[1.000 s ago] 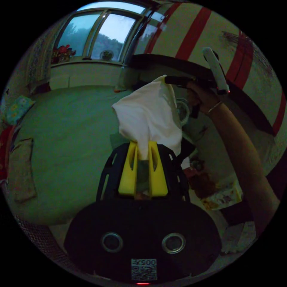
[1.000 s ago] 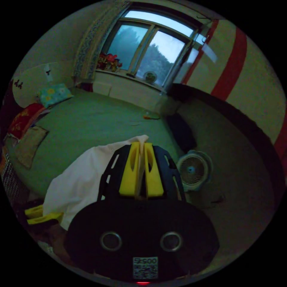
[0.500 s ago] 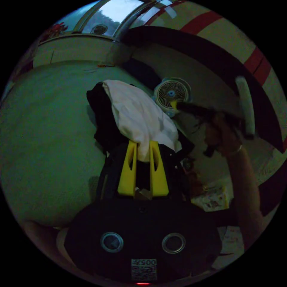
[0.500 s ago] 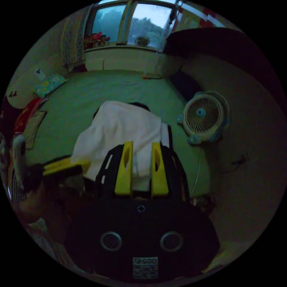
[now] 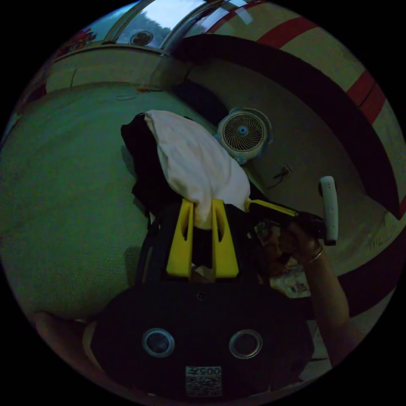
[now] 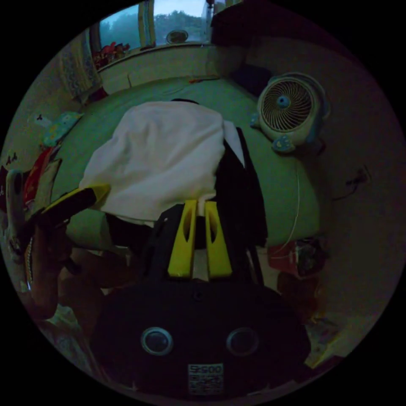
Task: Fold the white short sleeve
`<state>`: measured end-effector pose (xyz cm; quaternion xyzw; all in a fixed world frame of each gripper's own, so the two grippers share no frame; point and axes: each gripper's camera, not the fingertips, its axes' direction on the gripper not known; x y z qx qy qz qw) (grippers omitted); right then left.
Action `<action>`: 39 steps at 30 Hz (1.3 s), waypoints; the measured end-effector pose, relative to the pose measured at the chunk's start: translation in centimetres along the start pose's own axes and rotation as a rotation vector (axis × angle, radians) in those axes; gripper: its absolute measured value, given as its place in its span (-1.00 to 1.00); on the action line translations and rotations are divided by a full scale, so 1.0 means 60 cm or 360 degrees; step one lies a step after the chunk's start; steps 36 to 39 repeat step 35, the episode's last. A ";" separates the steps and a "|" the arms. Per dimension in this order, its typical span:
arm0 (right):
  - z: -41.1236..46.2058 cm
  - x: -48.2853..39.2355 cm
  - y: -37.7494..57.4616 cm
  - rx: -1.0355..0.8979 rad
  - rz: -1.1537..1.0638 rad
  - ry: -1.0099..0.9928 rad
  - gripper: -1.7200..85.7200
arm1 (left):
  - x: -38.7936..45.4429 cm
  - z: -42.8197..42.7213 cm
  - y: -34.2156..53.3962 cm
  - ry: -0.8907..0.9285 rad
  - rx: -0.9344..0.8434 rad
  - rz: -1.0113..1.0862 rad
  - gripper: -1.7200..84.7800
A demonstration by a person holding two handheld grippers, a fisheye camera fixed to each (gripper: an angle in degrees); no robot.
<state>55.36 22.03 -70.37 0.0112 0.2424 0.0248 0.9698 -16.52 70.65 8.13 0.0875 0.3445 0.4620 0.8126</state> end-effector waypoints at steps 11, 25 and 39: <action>-0.028 0.016 0.072 -0.0026 0.0092 0.0080 -0.99 | 0.000 -0.050 0.033 0.0212 0.0005 -0.0091 -0.77; -0.005 -0.262 0.096 0.0317 -0.0012 0.0153 -0.84 | -0.210 -0.304 0.116 -0.0532 0.0252 -0.0075 -0.76; 0.205 -0.713 0.058 0.0298 -0.0377 -0.0565 -0.85 | -0.431 -0.491 0.216 -0.1110 0.0212 -0.0396 -0.80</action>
